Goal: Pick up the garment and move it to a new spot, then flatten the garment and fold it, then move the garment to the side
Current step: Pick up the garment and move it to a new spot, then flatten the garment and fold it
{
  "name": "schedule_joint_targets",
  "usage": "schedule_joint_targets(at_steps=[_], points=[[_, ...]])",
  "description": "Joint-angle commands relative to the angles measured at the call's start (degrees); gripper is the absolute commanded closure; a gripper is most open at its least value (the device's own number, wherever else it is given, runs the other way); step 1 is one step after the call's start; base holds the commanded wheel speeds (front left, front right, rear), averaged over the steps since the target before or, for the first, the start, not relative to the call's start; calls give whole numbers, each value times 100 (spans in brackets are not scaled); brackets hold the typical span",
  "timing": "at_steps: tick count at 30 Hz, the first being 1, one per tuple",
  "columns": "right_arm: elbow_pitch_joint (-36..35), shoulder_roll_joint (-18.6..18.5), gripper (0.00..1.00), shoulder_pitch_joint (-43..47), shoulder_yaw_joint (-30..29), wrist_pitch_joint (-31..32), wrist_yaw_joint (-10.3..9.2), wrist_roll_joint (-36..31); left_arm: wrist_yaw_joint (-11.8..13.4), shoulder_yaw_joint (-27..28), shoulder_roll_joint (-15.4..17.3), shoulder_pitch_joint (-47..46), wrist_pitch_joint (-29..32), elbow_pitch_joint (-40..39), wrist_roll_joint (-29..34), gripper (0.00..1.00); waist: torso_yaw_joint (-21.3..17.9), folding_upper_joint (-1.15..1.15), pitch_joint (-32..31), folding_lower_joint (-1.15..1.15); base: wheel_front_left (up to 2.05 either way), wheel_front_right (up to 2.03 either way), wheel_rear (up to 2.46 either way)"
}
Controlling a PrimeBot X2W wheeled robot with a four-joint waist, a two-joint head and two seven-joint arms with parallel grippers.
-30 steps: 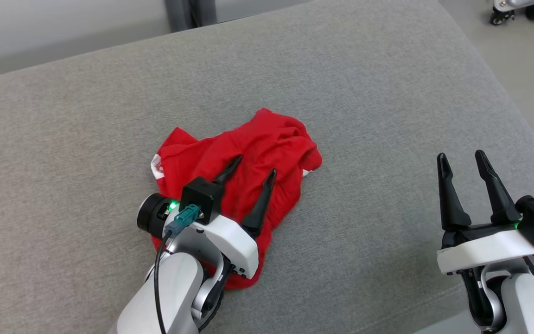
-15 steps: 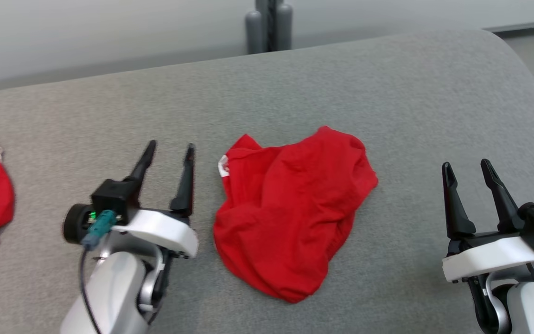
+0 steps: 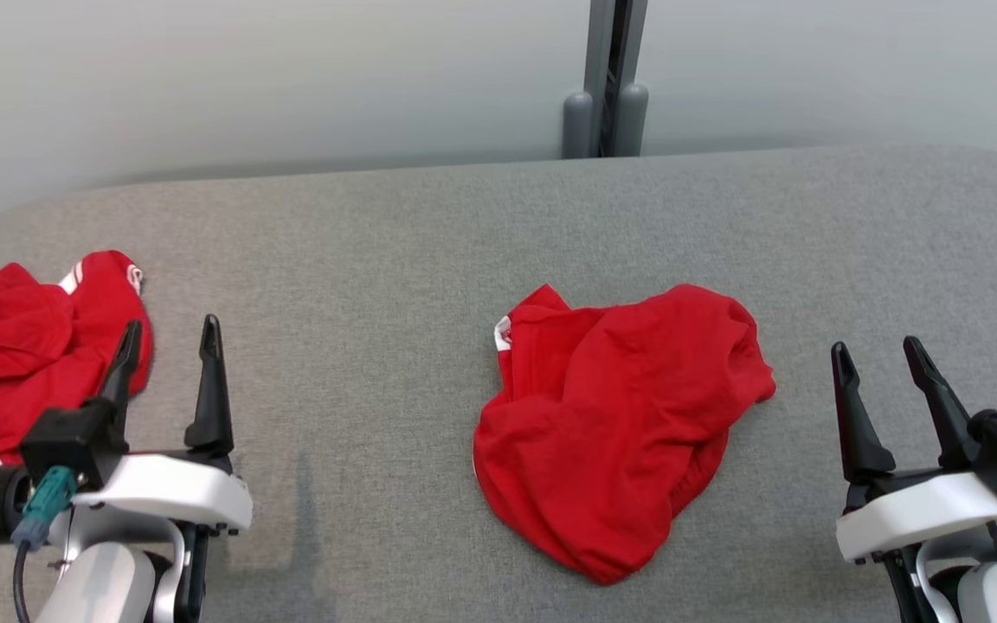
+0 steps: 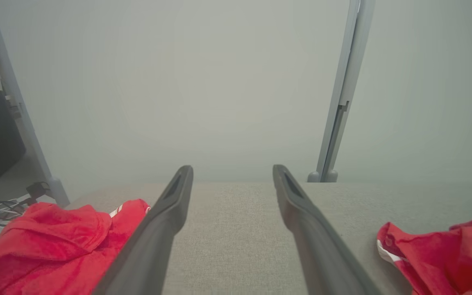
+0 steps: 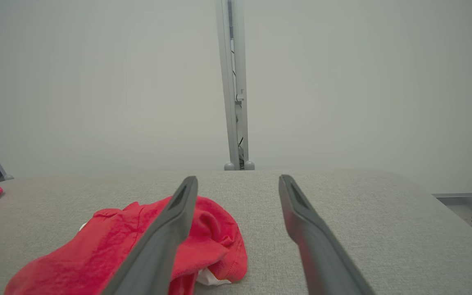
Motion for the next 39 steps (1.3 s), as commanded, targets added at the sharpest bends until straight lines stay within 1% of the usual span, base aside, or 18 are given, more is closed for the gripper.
schedule_joint_targets(at_steps=[1, 9, 14, 22, 39], points=[[-35, -25, 0, 127, -32, 38, 0, -33, 72, 13, 69, 208, 52, -205, -19, 0, 87, 0, -172, 0, 0, 0, 0], [-145, -25, 0, 418, -48, 130, 0, -43, 253, -151, 166, 738, 352, -839, 103, 0, 87, 0, -402, 0, 0, 0, 0], [-224, -24, 0, 625, -145, 179, 0, 32, 303, -259, 224, 938, 549, -1055, 116, 0, 74, 0, -519, 0, 0, 0, 0], [-293, -24, 0, 721, -224, 218, 0, 36, 342, -280, 289, 981, 651, -1131, 97, 0, 103, 0, -511, 0, 0, 0, 0], [-205, -24, 0, 645, -151, 158, 0, 58, 391, -317, 335, 907, 748, -1173, 51, 0, 108, 0, -499, 0, 0, 0, 0]])
